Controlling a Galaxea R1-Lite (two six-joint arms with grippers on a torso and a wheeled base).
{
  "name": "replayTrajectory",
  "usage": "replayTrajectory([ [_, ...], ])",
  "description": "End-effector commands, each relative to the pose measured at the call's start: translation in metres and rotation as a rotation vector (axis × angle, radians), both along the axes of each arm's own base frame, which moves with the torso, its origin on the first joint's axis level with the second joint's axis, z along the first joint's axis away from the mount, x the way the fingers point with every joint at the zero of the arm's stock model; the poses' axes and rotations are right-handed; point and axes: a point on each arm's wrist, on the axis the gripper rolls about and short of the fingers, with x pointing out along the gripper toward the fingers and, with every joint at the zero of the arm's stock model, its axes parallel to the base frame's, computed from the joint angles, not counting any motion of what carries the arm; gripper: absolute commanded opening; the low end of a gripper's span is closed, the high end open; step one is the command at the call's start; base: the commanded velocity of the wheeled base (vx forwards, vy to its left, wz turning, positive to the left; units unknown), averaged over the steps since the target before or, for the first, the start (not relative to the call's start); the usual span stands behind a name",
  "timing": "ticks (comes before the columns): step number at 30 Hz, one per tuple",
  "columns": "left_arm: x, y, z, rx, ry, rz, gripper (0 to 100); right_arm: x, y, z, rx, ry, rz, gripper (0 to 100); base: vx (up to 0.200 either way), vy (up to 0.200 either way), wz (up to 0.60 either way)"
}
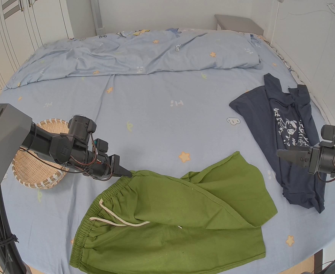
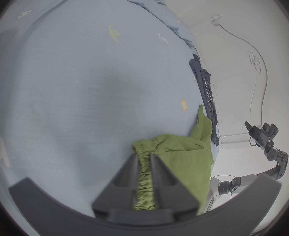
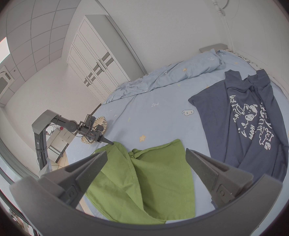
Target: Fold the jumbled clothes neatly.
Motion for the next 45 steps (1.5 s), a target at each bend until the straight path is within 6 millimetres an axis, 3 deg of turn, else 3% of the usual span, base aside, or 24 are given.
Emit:
replayTrajectory([
  [1,-0.001,-0.001,0.0,0.0,0.002,-0.005,0,0.001,0.0,0.0,0.0,-0.001,0.0,100,0.0,0.0,0.0],
  [6,-0.002,0.0,0.003,-0.001,-0.003,-0.001,0,0.001,-0.001,0.001,0.0,-0.004,-0.005,100,0.0,0.0,0.0],
  [11,-0.007,0.006,0.021,-0.011,-0.042,0.014,0,0.001,-0.002,0.002,0.001,-0.007,-0.008,100,0.0,0.0,0.0],
  [19,-0.013,0.06,0.056,-0.025,-0.132,0.153,0,0.001,-0.002,0.003,0.001,-0.012,-0.008,100,0.0,0.0,0.0],
  [29,-0.015,0.072,0.065,-0.029,-0.16,0.182,0,0.004,-0.002,-0.002,0.0,0.013,-0.007,100,0.0,0.0,0.0],
  [39,-0.012,0.068,0.061,-0.021,-0.154,0.175,0,0.041,-0.015,-0.071,-0.008,0.267,-0.057,100,0.0,0.0,0.0],
  [42,-0.012,0.069,0.061,-0.02,-0.154,0.176,0,0.041,-0.02,-0.091,-0.008,0.286,-0.073,100,0.0,0.0,0.0],
  [45,-0.011,0.071,0.062,-0.021,-0.159,0.182,0,0.039,-0.021,-0.098,-0.004,0.234,-0.076,100,0.0,0.0,0.0],
])
